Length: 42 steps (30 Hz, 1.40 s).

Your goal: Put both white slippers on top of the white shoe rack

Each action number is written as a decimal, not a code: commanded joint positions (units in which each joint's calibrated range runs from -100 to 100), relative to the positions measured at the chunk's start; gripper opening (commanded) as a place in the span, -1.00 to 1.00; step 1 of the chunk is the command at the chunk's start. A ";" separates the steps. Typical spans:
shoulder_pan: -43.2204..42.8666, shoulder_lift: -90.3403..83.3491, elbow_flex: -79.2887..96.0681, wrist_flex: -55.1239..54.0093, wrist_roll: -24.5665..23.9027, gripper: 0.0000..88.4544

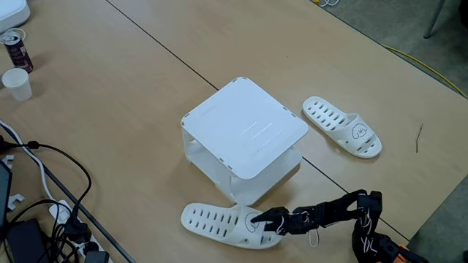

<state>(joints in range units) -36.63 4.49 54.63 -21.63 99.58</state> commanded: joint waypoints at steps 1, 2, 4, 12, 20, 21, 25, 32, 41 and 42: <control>0.28 -3.78 -2.35 -0.72 0.42 -0.98; 0.20 -4.28 -2.44 -0.72 0.42 -0.98; -0.54 -6.39 -2.71 -0.72 0.42 -0.98; -12.96 -20.94 -3.25 -0.63 0.42 -0.98; -12.96 -26.41 -18.32 0.15 0.42 -0.98; -11.64 -26.33 -21.02 0.49 0.42 -0.98; -5.31 -26.33 -30.68 7.22 0.42 -0.98; 5.46 -26.16 -41.41 18.96 0.42 -0.98; 12.53 -17.92 -49.71 26.29 0.42 -0.98; 12.95 -16.32 -50.88 26.46 0.42 -0.98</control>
<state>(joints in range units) -25.17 -13.57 12.67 4.12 99.58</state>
